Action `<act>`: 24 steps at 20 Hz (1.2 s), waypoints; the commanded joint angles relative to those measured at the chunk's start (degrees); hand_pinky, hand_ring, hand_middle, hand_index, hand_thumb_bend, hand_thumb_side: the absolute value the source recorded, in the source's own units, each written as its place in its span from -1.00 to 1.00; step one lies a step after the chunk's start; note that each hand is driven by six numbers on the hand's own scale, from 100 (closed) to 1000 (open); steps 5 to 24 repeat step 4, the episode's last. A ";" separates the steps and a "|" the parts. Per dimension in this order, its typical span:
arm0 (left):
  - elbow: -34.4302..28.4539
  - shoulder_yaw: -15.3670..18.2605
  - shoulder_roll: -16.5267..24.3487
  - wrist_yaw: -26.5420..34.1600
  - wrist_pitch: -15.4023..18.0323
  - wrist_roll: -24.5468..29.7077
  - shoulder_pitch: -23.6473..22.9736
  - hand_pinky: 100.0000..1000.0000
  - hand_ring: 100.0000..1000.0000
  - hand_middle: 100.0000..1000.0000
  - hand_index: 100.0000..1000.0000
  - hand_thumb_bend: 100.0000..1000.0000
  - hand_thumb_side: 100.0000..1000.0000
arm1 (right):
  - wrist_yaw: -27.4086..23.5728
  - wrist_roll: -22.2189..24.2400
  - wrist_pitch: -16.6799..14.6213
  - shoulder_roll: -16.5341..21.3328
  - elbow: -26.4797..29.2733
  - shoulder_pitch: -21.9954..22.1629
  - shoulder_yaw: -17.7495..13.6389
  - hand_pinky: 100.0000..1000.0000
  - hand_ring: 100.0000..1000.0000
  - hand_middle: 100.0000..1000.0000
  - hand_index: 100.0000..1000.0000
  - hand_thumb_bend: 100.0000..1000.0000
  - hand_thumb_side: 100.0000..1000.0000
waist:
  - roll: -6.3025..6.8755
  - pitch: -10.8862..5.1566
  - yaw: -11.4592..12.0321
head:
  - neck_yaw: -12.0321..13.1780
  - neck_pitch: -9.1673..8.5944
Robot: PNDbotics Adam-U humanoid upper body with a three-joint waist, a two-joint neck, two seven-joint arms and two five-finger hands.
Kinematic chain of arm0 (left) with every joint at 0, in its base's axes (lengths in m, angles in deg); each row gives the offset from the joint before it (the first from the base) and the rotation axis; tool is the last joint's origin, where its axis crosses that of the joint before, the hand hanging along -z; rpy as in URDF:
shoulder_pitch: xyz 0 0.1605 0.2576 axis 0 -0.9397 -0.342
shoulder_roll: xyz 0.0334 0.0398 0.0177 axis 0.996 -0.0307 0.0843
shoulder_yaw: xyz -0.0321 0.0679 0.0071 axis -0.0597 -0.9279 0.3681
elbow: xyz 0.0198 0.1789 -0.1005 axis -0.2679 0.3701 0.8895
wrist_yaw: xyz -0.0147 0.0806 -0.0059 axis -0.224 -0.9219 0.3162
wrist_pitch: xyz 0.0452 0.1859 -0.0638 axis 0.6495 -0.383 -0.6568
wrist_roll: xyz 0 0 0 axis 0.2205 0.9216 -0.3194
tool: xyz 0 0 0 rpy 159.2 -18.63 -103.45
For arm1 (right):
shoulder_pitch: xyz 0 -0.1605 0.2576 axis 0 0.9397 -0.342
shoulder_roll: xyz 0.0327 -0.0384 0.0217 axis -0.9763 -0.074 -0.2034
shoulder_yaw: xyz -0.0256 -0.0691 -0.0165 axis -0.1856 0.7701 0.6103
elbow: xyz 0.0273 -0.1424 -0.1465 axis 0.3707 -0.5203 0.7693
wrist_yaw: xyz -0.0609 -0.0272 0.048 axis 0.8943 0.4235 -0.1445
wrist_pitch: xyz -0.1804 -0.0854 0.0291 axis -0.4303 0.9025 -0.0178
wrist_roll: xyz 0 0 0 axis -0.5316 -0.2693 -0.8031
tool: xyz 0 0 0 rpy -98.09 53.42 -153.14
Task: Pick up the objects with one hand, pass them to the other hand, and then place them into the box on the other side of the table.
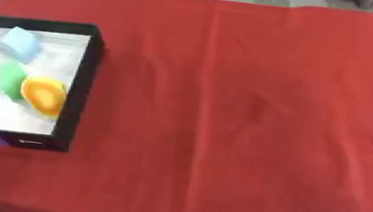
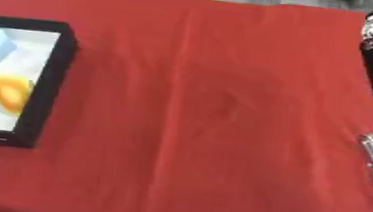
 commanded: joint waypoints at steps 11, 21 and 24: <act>0.37 1.19 -2.09 -1.99 -0.58 1.00 0.52 0.78 0.51 0.45 0.54 -0.80 0.73 | 1.15 -0.21 -0.20 -0.52 1.18 0.90 -1.37 0.50 0.62 0.45 0.72 -1.00 0.28 | -0.11 -0.78 0.31 | -0.21 -0.64; 0.37 1.19 -2.09 -1.99 -0.58 1.00 0.52 0.78 0.51 0.45 0.54 -0.80 0.73 | 1.15 -0.21 -0.20 -0.52 1.18 0.90 -1.37 0.50 0.62 0.45 0.72 -1.00 0.28 | -0.11 -0.78 0.31 | -0.21 -0.64; 0.37 1.19 -2.09 -1.99 -0.58 1.00 0.52 0.78 0.51 0.45 0.54 -0.80 0.73 | 1.15 -0.21 -0.20 -0.52 1.18 0.90 -1.37 0.50 0.62 0.45 0.72 -1.00 0.28 | -0.11 -0.78 0.31 | -0.21 -0.64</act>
